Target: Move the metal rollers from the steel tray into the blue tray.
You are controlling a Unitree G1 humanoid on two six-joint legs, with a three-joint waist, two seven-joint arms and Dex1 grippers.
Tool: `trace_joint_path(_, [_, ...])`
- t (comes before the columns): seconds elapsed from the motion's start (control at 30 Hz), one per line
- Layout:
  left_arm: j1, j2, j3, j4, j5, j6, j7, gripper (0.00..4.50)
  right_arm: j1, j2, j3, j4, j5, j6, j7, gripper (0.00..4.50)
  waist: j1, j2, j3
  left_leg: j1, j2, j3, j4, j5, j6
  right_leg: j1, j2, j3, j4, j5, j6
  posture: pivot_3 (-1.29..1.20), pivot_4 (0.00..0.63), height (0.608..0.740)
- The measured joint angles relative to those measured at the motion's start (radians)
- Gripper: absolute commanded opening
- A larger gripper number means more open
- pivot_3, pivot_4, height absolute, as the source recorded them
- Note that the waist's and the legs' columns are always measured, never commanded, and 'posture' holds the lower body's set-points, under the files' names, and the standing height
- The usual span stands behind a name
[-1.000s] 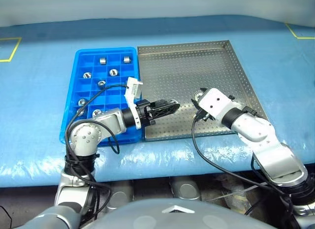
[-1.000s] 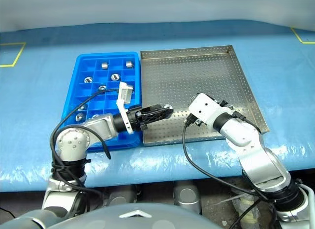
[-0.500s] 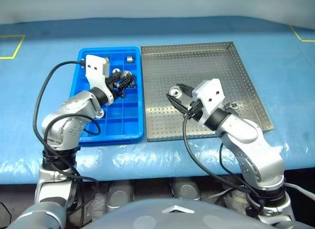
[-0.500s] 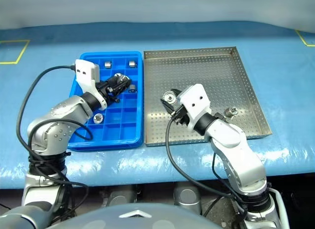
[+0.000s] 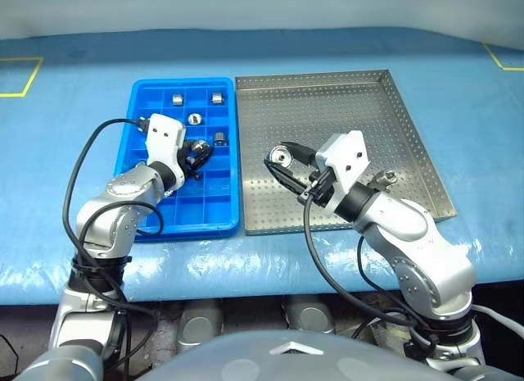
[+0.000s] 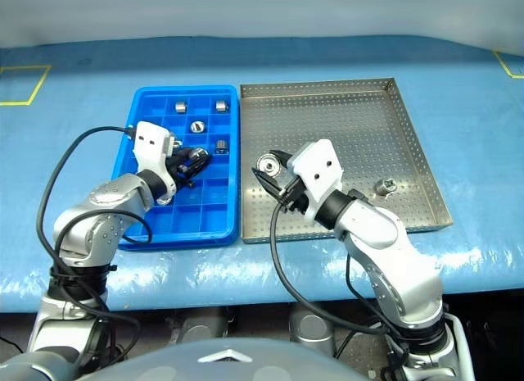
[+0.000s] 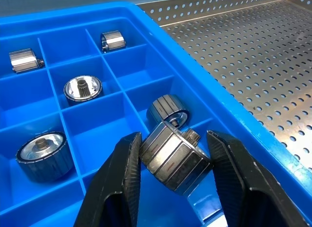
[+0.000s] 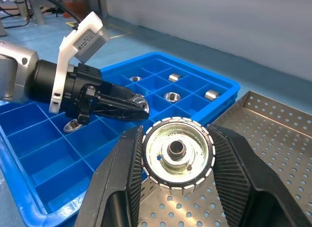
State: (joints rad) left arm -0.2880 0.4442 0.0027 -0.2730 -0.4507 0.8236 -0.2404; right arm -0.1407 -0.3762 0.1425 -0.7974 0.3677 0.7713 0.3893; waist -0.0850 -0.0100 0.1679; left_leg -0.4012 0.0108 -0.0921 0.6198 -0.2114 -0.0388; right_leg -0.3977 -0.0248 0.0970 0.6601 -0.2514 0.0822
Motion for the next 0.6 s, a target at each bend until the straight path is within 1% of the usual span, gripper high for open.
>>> trace_joint_path(0.13, [0.005,-0.005,0.004,0.001,0.020,0.000,-0.002,1.81,-0.004,-0.001,-0.001,0.000,0.002,0.000,-0.005,1.70,0.002,0.000,0.000,0.000,0.000,0.000,0.000,0.000,0.000,0.000,0.000,0.000,0.000,0.000,0.000,-0.07,0.150,0.740])
trace_joint_path(0.2, [0.005,-0.006,0.003,0.003,0.027,-0.002,-0.013,2.55,-0.009,0.001,-0.001,0.001,0.002,0.000,-0.010,1.70,0.002,0.000,0.000,0.000,0.000,0.000,0.000,0.000,0.000,0.000,0.000,0.000,0.000,0.000,0.000,-0.07,0.150,0.740])
trace_joint_path(0.23, [0.005,-0.005,0.002,0.003,0.036,-0.002,-0.019,2.81,-0.011,0.003,-0.001,0.001,0.002,0.000,-0.014,1.70,0.002,0.000,0.000,0.000,0.000,0.000,0.000,0.000,0.000,0.000,0.000,0.000,0.000,0.000,0.000,-0.07,0.150,0.740])
trace_joint_path(0.33, [0.005,-0.004,0.001,0.003,0.051,0.006,-0.021,3.80,-0.013,0.006,-0.001,0.002,0.003,0.000,-0.019,1.70,0.002,0.000,0.000,0.000,0.000,0.000,0.000,0.000,0.000,0.000,0.000,0.000,0.000,0.000,0.000,-0.07,0.150,0.740])
trace_joint_path(0.5, [0.003,-0.033,0.037,0.003,0.032,0.013,-0.035,3.80,-0.017,0.020,-0.001,0.005,0.018,0.001,-0.020,1.70,0.002,0.000,0.000,0.000,0.000,0.000,0.000,0.000,0.000,0.000,0.000,0.000,0.000,0.000,0.000,-0.06,0.150,0.740])
trace_joint_path(0.6, [-0.003,-0.047,0.077,-0.009,-0.027,0.015,-0.075,3.80,-0.034,0.055,0.001,0.013,0.045,0.010,-0.024,1.70,0.001,0.000,0.000,0.000,0.000,0.000,0.000,0.000,0.000,0.000,0.000,0.000,0.001,0.000,0.000,-0.06,0.150,0.740])
